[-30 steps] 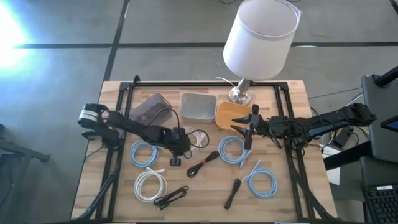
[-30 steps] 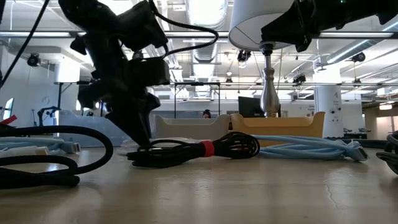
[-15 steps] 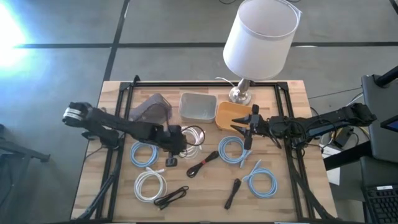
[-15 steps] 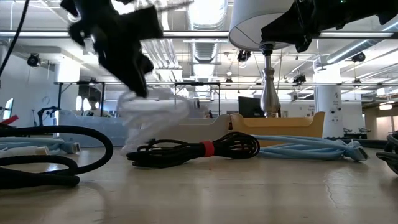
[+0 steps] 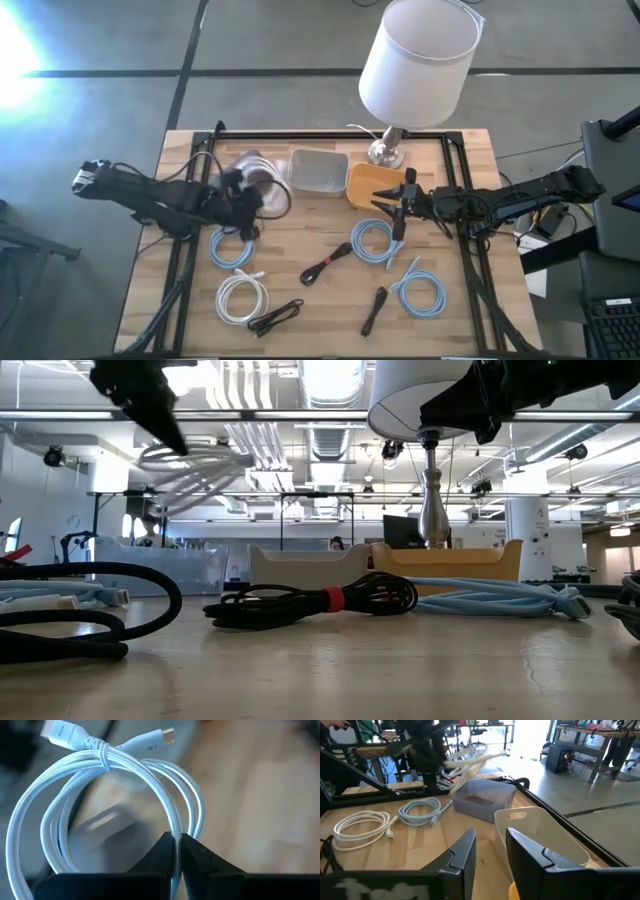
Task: Pick & Place USB Port
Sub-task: Put the top white HDMI cable into the black bin, then put the white HDMI cable into the black bin
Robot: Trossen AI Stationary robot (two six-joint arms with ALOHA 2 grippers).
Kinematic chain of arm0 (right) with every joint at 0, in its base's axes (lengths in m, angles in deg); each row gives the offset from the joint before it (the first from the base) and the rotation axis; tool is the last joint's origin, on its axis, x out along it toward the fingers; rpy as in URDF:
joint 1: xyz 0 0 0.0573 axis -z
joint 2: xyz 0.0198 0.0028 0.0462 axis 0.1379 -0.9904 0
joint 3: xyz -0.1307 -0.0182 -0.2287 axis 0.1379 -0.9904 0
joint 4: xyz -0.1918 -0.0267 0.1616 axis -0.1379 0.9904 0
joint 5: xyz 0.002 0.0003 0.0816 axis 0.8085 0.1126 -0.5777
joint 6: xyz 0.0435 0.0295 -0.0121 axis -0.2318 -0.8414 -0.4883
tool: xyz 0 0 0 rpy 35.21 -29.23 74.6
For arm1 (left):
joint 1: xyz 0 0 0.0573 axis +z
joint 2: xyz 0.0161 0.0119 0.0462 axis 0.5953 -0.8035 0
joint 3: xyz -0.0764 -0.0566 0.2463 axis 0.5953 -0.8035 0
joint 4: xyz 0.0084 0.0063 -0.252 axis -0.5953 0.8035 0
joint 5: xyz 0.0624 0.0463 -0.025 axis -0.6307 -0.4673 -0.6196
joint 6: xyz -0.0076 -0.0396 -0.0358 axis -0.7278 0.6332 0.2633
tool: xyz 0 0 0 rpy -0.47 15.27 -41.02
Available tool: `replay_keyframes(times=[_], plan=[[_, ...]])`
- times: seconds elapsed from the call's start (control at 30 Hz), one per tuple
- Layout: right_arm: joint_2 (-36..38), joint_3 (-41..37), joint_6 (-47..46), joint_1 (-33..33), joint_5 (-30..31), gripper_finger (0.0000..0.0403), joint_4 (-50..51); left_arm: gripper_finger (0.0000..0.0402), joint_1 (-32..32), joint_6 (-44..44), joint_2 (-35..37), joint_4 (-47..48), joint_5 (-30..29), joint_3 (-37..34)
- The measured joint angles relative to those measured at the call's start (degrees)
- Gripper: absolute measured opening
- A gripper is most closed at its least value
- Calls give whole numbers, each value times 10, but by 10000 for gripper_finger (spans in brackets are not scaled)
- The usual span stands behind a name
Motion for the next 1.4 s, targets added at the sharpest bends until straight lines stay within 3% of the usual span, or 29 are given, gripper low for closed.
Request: replay_keyframes(times=[0.17, 0.27, 0.6, 0.8, 1.03, 1.17, 1.4], plan=[[0, -1, 0, 0, 0, 95, 0, 28, 3, 112, 9, 112, -64, -2], [0, -2, 0, 0, 0, 93, 0, 28, 4, 155, 9, 114, -88, -22], [0, -5, 0, 0, 0, 100, 0, 30, 29, 223, 8, -51, -174, -180], [0, -5, -12, 0, 1, 94, 0, 30, 36, 226, 8, -177, -177, -268], [0, -5, -7, 0, 52, 101, 0, 31, 37, 211, 8, -217, -178, -307], [0, -5, 6, 0, 59, 109, 0, 54, 38, 206, 8, -217, -182, -307], [0, -5, 9, 0, 59, 119, 0, 130, 38, 198, 8, -217, -177, -293]])
